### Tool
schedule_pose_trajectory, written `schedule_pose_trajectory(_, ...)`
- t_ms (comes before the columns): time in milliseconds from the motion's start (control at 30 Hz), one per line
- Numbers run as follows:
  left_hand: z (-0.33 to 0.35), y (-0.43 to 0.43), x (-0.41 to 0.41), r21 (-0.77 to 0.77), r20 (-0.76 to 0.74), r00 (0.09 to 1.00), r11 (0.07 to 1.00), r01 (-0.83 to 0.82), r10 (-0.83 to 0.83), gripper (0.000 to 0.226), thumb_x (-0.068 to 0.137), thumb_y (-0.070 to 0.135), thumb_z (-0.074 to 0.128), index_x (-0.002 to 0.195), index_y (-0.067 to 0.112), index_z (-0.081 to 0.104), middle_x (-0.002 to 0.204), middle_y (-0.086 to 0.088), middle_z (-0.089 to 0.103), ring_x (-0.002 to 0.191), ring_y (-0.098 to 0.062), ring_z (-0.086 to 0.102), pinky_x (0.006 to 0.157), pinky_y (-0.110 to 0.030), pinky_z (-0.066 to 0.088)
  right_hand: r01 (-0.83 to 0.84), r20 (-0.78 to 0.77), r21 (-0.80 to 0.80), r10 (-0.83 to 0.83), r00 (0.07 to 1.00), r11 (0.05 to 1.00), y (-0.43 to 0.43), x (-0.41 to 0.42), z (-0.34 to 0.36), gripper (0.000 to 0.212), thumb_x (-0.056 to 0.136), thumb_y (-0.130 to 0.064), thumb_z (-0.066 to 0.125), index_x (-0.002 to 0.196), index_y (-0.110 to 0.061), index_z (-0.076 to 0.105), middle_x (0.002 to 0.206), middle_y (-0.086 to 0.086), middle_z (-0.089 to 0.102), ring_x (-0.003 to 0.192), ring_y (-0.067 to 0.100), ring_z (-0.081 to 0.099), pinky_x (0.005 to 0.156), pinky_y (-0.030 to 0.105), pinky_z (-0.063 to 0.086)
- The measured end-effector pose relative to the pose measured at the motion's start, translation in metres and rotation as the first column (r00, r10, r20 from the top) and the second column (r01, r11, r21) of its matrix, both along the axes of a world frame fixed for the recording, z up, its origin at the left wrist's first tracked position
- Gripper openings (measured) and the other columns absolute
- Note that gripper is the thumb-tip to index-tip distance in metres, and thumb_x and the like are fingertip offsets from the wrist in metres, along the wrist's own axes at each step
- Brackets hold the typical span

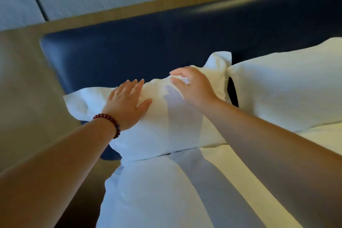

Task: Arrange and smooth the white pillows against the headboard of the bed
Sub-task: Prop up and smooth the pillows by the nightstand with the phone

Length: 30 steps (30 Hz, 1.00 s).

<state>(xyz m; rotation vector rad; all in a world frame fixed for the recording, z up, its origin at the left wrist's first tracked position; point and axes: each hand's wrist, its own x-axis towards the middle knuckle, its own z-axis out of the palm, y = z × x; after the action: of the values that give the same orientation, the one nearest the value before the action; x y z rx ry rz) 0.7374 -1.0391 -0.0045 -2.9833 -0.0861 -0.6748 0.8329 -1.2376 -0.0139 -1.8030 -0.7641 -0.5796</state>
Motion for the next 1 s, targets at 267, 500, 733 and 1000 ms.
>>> schedule_pose_trajectory(267, 0.025, 0.071, 0.011, -0.019, -0.149, 0.989, 1.000, -0.022, 0.019, 0.071, 0.087, 0.072, 0.019, 0.140, 0.031, 0.041, 0.137, 0.004, 0.052, 0.127, -0.022, 0.046, 0.108, -0.042, 0.033, 0.160, 0.107, -0.616, -0.119, 0.987, 0.772, 0.017, 0.038, 0.027, 0.056, 0.090, -0.061, 0.033, 0.076, -0.014, 0.058, 0.086, -0.002, 0.060, 0.086, 0.021, 0.056, 0.084, 0.045, 0.047)
schedule_pose_trajectory(500, 0.037, 0.095, 0.010, -0.599, -0.056, 0.996, 0.801, 0.021, -0.068, 0.022, 0.086, 0.048, 0.065, 0.088, 0.026, 0.068, 0.076, -0.002, 0.068, 0.062, -0.017, 0.065, 0.052, -0.030, 0.056, 0.238, 0.049, -0.658, -0.275, 0.960, 0.715, -0.002, 0.047, 0.034, 0.055, 0.093, -0.061, 0.034, 0.074, -0.017, 0.061, 0.083, 0.000, 0.063, 0.088, 0.023, 0.059, 0.088, 0.044, 0.046)
schedule_pose_trajectory(733, 0.049, 0.104, 0.014, -0.690, -0.026, 0.996, 0.722, 0.048, -0.091, 0.031, 0.090, 0.049, 0.058, 0.083, 0.019, 0.063, 0.069, -0.002, 0.060, 0.058, -0.018, 0.056, 0.046, -0.025, 0.045, 0.028, -0.052, -0.569, -0.070, 0.996, 0.822, 0.064, 0.038, 0.040, 0.030, 0.089, -0.051, 0.061, 0.090, -0.022, 0.067, 0.080, -0.008, 0.056, 0.075, 0.012, 0.052, 0.065, 0.028, 0.041)
schedule_pose_trajectory(1000, 0.039, 0.076, 0.017, -0.313, 0.507, 0.853, 0.895, 0.319, -0.126, 0.027, 0.099, 0.019, 0.047, 0.118, 0.017, 0.067, 0.120, 0.004, 0.065, 0.110, -0.013, 0.057, 0.088, -0.014, 0.039, 0.393, 0.402, -0.306, -0.256, 0.879, 0.867, 0.074, 0.041, 0.031, 0.026, 0.095, -0.032, 0.050, 0.099, -0.019, 0.072, 0.102, 0.001, 0.065, 0.094, 0.028, 0.060, 0.078, 0.041, 0.048)
